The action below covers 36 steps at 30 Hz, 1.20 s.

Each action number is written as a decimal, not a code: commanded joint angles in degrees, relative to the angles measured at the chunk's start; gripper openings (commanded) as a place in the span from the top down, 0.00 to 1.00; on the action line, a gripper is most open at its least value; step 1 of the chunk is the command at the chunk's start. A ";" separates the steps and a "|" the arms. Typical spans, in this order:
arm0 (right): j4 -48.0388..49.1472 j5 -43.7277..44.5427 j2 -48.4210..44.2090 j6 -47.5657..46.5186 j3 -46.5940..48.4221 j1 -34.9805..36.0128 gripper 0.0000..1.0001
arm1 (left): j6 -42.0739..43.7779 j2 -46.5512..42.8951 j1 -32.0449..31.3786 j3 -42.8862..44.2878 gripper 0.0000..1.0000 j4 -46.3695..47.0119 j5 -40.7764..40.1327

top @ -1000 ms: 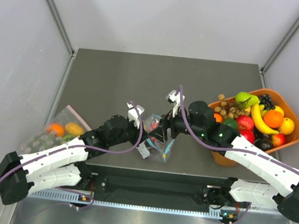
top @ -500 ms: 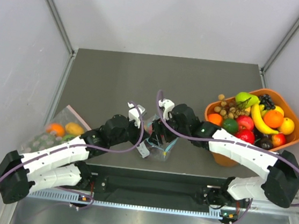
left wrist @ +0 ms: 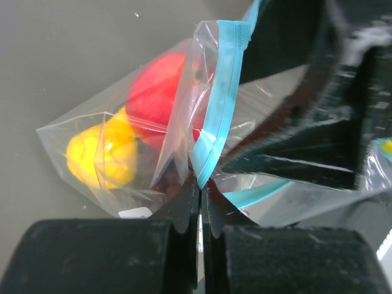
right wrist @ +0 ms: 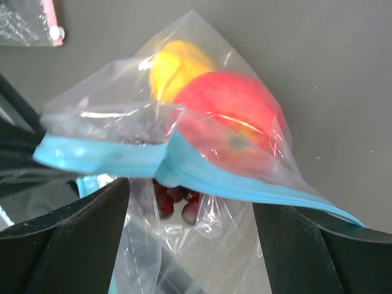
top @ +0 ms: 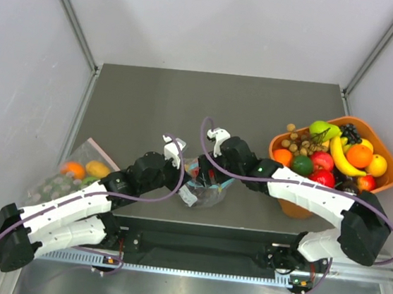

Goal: Open the zip-top bag and remove the fake food

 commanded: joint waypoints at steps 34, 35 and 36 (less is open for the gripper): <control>17.57 -2.05 15.94 1.52 8.51 5.14 0.21 | 4.93 -1.11 0.17 0.29 1.00 4.92 11.52; 17.75 -2.22 16.11 1.61 8.51 5.15 0.27 | 4.85 -1.19 0.17 0.20 1.00 5.01 11.43; 17.84 -2.14 16.12 1.61 8.16 5.23 0.38 | 4.76 -1.19 0.17 0.03 1.00 4.92 11.52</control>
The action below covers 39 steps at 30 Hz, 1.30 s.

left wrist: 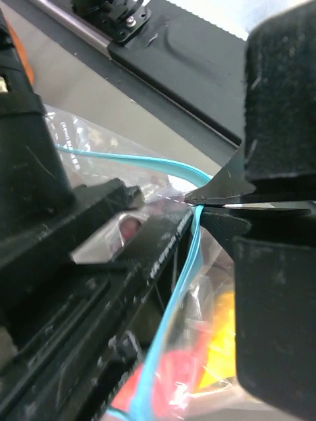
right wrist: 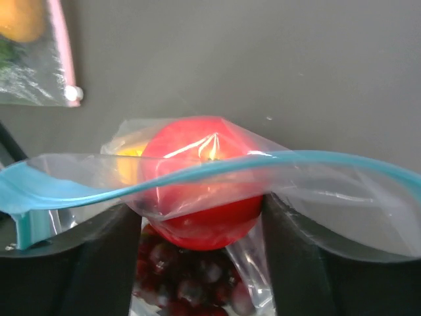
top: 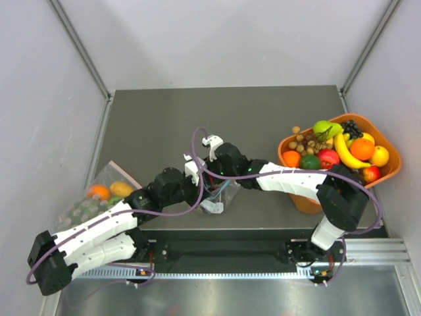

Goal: Open the zip-top bag and remove the fake food

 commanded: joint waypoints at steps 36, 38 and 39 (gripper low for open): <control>-16.61 -3.53 -20.97 -6.65 -1.89 3.31 0.61 | -4.73 -1.58 0.21 0.55 1.00 2.24 -20.49; -15.91 -4.06 -19.91 -6.65 -2.51 3.31 0.61 | -4.82 -0.78 0.21 0.46 1.00 4.61 -18.75; -15.30 -4.24 -18.60 -6.47 -2.86 3.31 0.60 | -4.91 0.35 0.21 0.46 1.00 5.23 -18.12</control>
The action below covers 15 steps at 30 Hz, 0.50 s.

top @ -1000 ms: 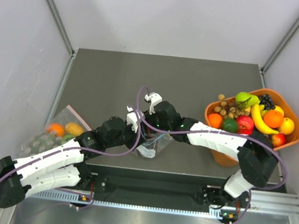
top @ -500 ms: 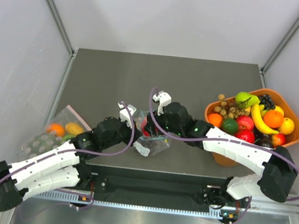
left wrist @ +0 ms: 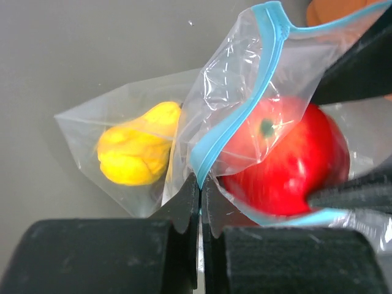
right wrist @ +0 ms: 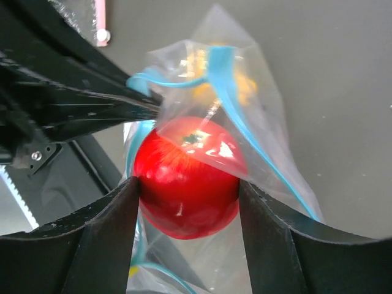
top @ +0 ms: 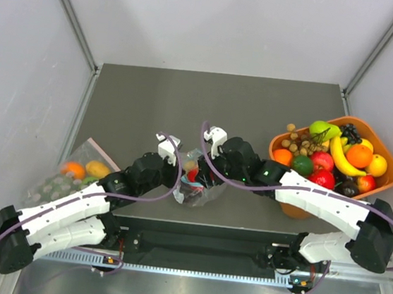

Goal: Open the zip-top bag and remove the fake food

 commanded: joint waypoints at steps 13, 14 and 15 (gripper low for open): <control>11.45 -3.48 4.44 2.88 -3.91 1.15 0.62 | -1.02 5.04 0.34 -1.25 1.00 8.05 2.60; 11.19 -2.78 3.29 2.88 -3.99 1.15 0.62 | -1.02 5.12 0.43 -1.43 1.00 7.96 2.42; 10.15 -2.33 0.93 2.70 -3.91 1.06 0.62 | -1.02 5.47 0.43 -1.60 1.00 8.14 2.25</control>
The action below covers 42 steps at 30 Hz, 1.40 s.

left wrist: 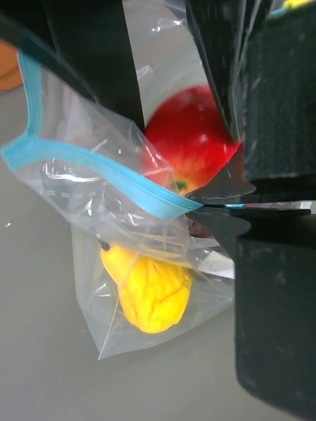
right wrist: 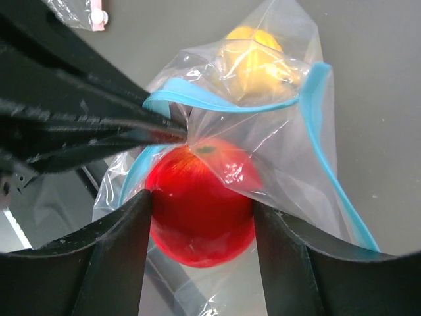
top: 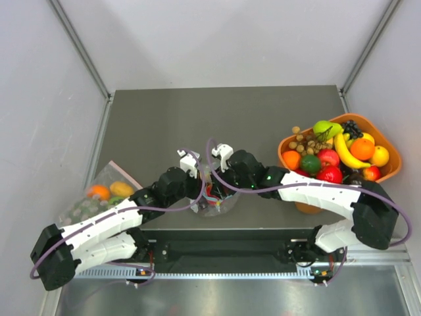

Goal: Open the zip-top bag and remove the fake food

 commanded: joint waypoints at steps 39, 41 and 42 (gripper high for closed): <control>0.79 -5.19 -19.19 0.58 -0.78 -1.67 0.58 | -0.63 3.99 0.19 -1.52 1.00 8.84 3.82; 1.40 -5.38 -17.08 1.63 -1.83 -1.05 0.57 | -0.80 3.73 0.19 -1.60 1.00 8.66 3.99; 1.49 -4.68 -16.38 1.90 -2.19 -0.88 0.57 | -0.81 3.64 0.19 -1.61 1.00 8.66 3.99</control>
